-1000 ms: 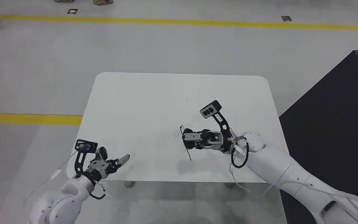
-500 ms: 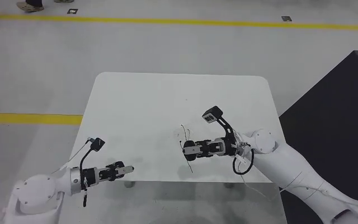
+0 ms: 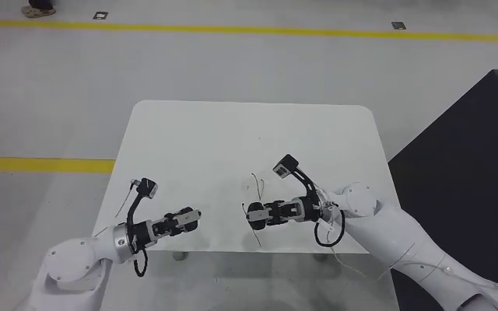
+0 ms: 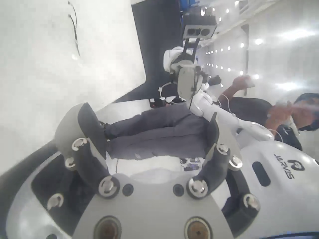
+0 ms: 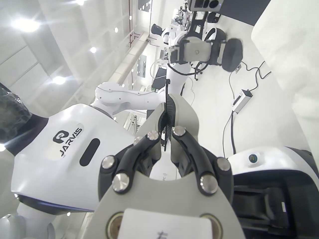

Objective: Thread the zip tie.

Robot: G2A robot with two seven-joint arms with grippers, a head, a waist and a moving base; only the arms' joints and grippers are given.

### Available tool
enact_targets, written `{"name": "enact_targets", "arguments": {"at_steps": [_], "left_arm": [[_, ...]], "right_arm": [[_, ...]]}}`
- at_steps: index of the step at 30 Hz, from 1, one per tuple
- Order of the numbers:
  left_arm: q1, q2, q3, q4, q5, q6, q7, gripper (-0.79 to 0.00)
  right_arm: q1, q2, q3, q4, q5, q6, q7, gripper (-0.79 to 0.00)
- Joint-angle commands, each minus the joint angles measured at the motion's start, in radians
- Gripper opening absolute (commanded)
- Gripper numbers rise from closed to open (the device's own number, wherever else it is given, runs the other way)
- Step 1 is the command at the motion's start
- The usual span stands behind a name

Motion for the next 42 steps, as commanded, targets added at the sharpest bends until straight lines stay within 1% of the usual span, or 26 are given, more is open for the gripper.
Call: {"name": "enact_targets", "arguments": {"at_steps": [1,6,8,9,12,14,17,24,27,30,33,36,40,42], "left_arm": [[0.0,0.0,-0.001,0.0,0.003,-0.002,0.003,0.0],[0.003,0.0,0.004,0.003,-0.005,0.005,0.001,0.0],[-0.001,-0.001,0.027,0.008,-0.079,0.051,-0.033,0.0],[-0.008,-0.001,0.03,0.005,-0.082,0.048,-0.017,0.0],[-0.013,-0.006,0.079,-0.026,-0.099,0.053,0.034,0.0],[-0.025,-0.009,0.106,-0.043,-0.088,0.061,0.088,-0.006],[-0.037,-0.012,0.14,-0.051,-0.094,0.098,0.136,-0.08],[-0.033,-0.009,0.169,-0.074,-0.052,0.135,0.162,-0.114],[-0.028,-0.007,0.171,-0.085,-0.039,0.132,0.178,-0.157],[-0.019,-0.006,0.177,-0.102,-0.044,0.126,0.186,-0.222],[-0.011,-0.004,0.185,-0.115,-0.016,0.116,0.199,-0.246],[-0.005,-0.003,0.193,-0.124,0.022,0.102,0.229,-0.246],[0.003,-0.003,0.206,-0.13,0.055,0.082,0.269,-0.271],[0.003,-0.003,0.211,-0.134,0.063,0.076,0.282,-0.302]], "right_arm": [[0.0,0.0,0.0,0.0,0.0,0.0,0.001,-0.785],[-0.005,0.0,0.0,-0.005,-0.004,0.005,-0.009,-0.785],[-0.017,-0.003,0.001,-0.023,-0.017,0.025,-0.018,-0.785],[-0.02,-0.004,0.002,-0.026,-0.027,0.031,-0.021,-0.785],[-0.03,-0.011,0.003,-0.031,-0.043,0.04,-0.025,-0.785],[-0.033,-0.015,0.005,-0.03,-0.05,0.041,-0.026,-0.785],[-0.033,-0.022,0.009,-0.03,-0.064,0.048,-0.027,-0.785],[-0.038,-0.033,0.034,-0.03,-0.097,0.053,-0.039,-0.785],[-0.045,-0.037,0.04,-0.029,-0.113,0.064,-0.044,-0.785],[-0.049,-0.042,0.046,-0.023,-0.118,0.083,-0.052,-0.785],[-0.052,-0.046,0.052,-0.017,-0.12,0.099,-0.052,-0.785],[-0.052,-0.051,0.055,-0.018,-0.129,0.113,-0.049,-0.785],[-0.053,-0.058,0.056,-0.021,-0.161,0.133,-0.052,-0.785],[-0.055,-0.062,0.056,-0.023,-0.177,0.138,-0.061,-0.785]]}}
